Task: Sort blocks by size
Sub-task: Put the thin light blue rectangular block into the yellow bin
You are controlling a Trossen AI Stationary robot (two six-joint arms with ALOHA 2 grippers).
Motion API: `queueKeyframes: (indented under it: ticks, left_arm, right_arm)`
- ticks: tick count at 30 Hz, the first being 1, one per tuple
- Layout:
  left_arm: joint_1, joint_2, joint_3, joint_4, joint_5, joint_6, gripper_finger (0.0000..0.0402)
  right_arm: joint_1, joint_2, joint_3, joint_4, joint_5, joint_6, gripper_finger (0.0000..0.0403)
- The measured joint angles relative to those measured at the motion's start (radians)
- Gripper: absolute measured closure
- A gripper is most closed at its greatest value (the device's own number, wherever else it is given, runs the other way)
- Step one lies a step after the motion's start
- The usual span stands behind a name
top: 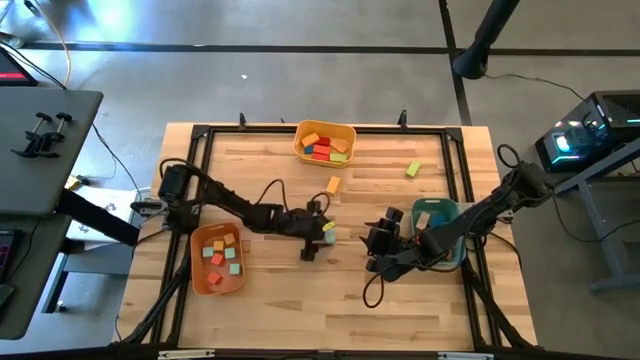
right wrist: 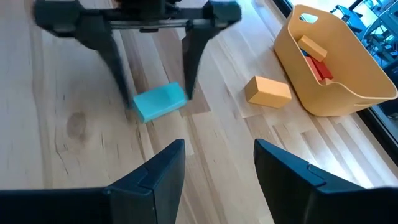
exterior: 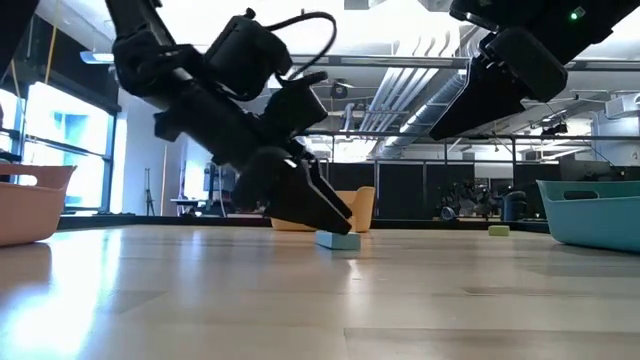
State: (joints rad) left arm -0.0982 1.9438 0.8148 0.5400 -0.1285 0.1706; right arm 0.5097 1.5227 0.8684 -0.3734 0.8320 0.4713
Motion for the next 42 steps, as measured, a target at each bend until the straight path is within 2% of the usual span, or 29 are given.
queueKeyframes:
  ticks: [2,6,10,22,26,29,33,36,42]
  left_arm:
    - [0.019,0.0,0.025,-0.048,0.09,0.026,0.011]
    - [0.068,0.0,0.071,-0.176,0.188,0.066,0.011]
    - [0.11,0.0,0.088,-0.174,0.281,0.062,0.011]
    - [0.138,0.0,0.086,-0.145,0.297,-0.013,0.011]
    - [0.138,-0.019,0.13,-0.126,0.372,-0.067,0.011]
    - [0.133,-0.051,0.174,-0.223,0.447,0.032,0.011]
    - [0.114,-0.049,0.237,-0.458,0.44,0.269,0.011]
    - [0.116,-0.023,0.279,-0.483,0.45,0.34,0.011]
    - [0.12,0.025,0.287,-0.504,0.436,0.464,0.011]
  right_arm:
    - [0.0,0.0,0.0,-0.001,0.0,0.0,0.0215]
    - [0.0,0.0,0.0,0.001,0.0,0.002,0.0215]
    - [0.0,0.0,0.0,0.001,0.0,0.01,0.0215]
    - [0.0,0.0,0.0,-0.002,-0.001,0.019,0.0215]
    - [0.0,0.0,0.0,-0.003,-0.001,0.018,0.0215]
    - [0.0,0.0,0.0,-0.01,-0.001,0.019,0.0215]
    - [0.0,0.0,0.0,-0.009,-0.002,0.022,0.0215]
    - [0.0,0.002,0.0,-0.005,-0.001,0.022,0.0215]
    - [-0.001,0.003,0.0,-0.004,-0.001,0.022,0.0215]
